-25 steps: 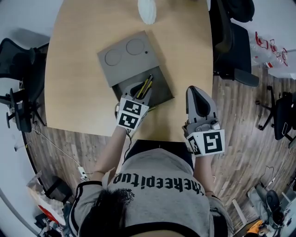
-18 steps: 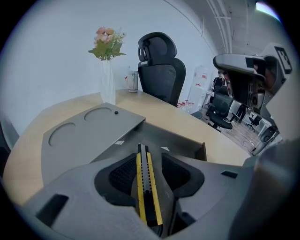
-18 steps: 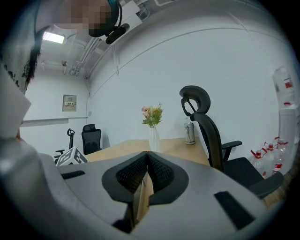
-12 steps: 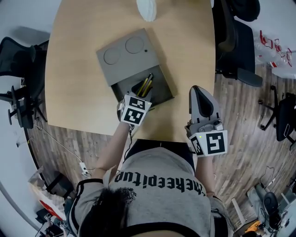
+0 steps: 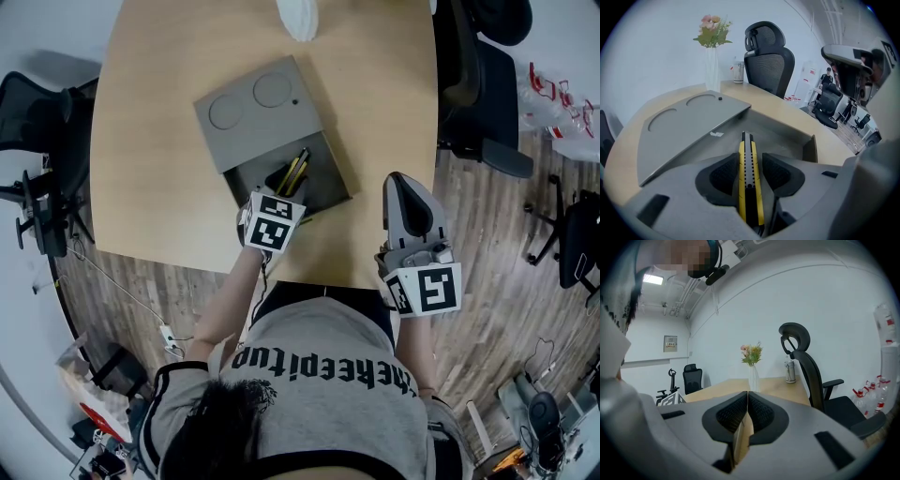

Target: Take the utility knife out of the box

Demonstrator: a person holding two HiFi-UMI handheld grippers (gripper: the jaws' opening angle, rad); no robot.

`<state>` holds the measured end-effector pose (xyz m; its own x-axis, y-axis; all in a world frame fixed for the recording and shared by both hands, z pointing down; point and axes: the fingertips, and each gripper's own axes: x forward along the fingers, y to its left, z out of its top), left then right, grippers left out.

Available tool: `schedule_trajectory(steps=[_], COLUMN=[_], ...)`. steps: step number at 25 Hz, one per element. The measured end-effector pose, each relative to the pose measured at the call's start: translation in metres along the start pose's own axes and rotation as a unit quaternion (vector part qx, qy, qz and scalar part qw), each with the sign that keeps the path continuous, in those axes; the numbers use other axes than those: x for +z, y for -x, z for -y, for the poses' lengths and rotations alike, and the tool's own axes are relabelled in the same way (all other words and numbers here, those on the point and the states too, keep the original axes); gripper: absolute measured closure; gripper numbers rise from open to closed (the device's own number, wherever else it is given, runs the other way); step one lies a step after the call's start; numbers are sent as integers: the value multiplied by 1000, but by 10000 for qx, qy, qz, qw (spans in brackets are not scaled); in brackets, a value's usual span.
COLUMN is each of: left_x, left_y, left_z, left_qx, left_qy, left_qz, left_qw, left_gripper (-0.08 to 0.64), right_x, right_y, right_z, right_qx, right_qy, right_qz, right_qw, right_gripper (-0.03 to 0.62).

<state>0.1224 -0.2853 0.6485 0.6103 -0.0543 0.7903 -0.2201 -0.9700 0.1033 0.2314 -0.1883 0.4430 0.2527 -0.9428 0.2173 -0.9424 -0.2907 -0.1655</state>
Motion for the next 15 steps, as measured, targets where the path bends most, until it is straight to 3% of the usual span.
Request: schedule_trajectory(steps=[10, 15], left_x=[2, 11], left_y=[4, 14], left_z=[-3, -2], left_qx=[-29, -97], left_qy=[279, 381], left_qz=[77, 352], left_qw=[9996, 9986], left_gripper=[433, 434], right_x=[3, 5], right_y=[0, -1], right_z=[0, -4], right_qx=[27, 75], right_qy=[44, 65], right_qz=[9, 20], right_qw=[10000, 9999], right_gripper=[586, 586])
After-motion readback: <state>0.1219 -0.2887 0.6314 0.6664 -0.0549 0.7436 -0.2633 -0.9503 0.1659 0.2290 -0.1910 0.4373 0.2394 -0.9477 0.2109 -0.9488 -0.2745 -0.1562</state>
